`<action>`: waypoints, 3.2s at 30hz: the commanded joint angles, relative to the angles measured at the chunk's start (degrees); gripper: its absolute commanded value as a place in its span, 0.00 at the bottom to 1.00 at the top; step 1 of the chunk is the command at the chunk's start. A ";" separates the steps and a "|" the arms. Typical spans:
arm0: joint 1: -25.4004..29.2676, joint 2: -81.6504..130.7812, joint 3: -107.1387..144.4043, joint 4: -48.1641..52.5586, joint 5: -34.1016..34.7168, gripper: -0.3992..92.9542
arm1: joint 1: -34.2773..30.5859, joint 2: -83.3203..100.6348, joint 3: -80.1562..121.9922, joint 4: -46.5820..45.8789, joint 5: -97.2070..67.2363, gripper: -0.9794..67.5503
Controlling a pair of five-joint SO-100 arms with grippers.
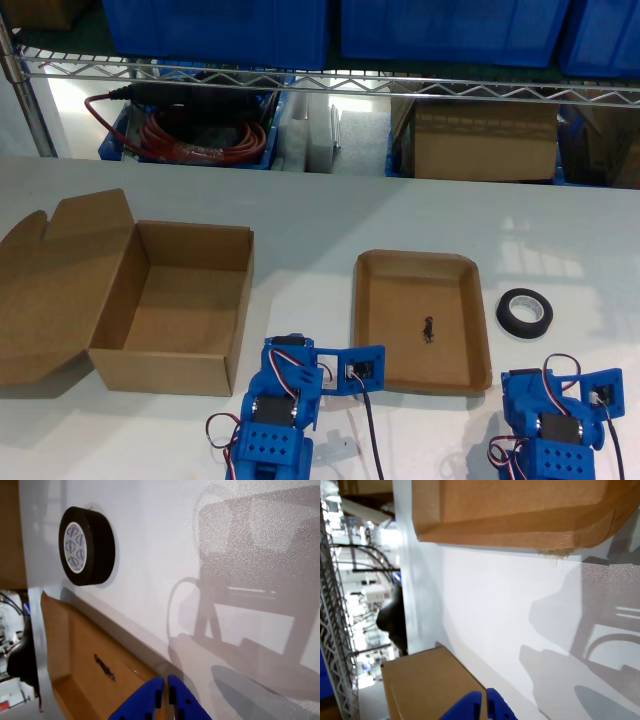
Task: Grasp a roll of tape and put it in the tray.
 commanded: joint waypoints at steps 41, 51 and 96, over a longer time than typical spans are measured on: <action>-0.53 0.53 1.67 -0.79 0.35 0.01 | 6.50 -62.23 -44.91 -6.77 4.22 0.43; -0.53 0.53 1.67 -0.79 0.35 0.01 | 6.59 -101.25 -79.98 2.99 6.86 0.45; -0.53 0.53 1.67 -0.79 0.35 0.01 | -19.78 -96.94 -89.56 10.99 8.35 0.01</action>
